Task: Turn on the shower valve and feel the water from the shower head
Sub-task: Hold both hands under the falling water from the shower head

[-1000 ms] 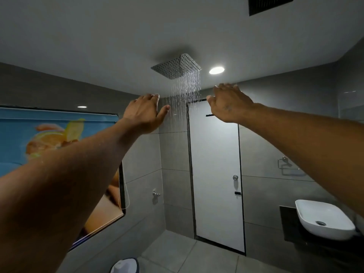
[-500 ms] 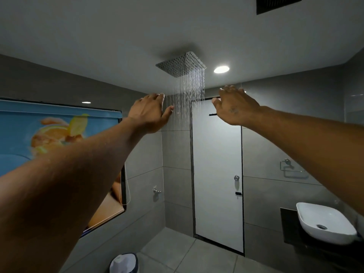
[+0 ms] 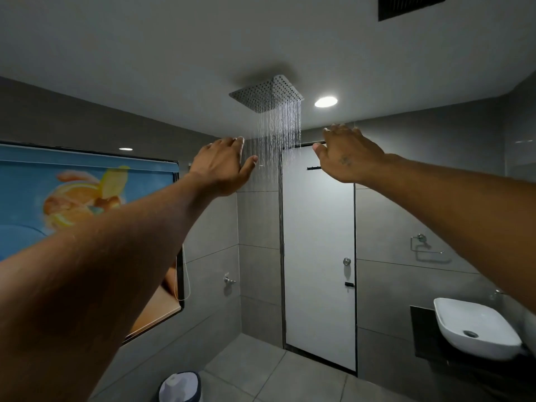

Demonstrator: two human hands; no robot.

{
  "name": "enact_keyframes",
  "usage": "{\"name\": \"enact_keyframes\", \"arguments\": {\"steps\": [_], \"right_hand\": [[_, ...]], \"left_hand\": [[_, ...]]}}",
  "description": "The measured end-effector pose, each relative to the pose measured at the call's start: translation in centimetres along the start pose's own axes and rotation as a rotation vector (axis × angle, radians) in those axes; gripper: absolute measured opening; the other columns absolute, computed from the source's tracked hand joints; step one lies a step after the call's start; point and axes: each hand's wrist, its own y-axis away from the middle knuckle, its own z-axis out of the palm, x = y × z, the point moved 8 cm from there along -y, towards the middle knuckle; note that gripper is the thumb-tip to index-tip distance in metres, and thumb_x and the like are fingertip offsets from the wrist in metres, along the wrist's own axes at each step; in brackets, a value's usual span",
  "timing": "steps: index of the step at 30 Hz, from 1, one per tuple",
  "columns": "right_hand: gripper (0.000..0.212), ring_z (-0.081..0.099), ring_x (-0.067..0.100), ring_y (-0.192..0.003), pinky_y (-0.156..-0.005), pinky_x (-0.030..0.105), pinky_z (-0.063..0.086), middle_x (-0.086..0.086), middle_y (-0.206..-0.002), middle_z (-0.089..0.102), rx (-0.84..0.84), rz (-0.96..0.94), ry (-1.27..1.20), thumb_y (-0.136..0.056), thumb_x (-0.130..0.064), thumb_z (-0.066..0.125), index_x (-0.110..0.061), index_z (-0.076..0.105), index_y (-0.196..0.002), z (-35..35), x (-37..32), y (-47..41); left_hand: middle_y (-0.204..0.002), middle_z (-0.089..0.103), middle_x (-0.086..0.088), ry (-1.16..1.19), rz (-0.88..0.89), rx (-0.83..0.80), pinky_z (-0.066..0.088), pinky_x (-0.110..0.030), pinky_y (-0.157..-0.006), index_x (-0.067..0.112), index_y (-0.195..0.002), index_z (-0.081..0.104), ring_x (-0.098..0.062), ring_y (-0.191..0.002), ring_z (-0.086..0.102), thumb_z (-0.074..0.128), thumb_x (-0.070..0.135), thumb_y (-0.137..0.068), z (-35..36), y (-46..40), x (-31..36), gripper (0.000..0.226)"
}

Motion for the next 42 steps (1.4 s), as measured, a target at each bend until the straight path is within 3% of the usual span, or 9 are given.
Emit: {"name": "enact_keyframes", "arguments": {"steps": [42], "right_hand": [[0.059, 0.044, 0.039, -0.130, -0.112, 0.050, 0.030, 0.025, -0.138, 0.050, 0.006, -0.018, 0.019, -0.098, -0.043, 0.028, 0.001, 0.047, -0.133, -2.2, -1.6, 0.0]], "left_hand": [[-0.152, 0.040, -0.022, -0.035, 0.014, 0.020, 0.033, -0.052, -0.111, 0.006, -0.153, 0.025, -0.036, -0.137, 0.041, 0.020, 0.065, -0.094, -2.4, 0.6, -1.6, 0.084]]}}
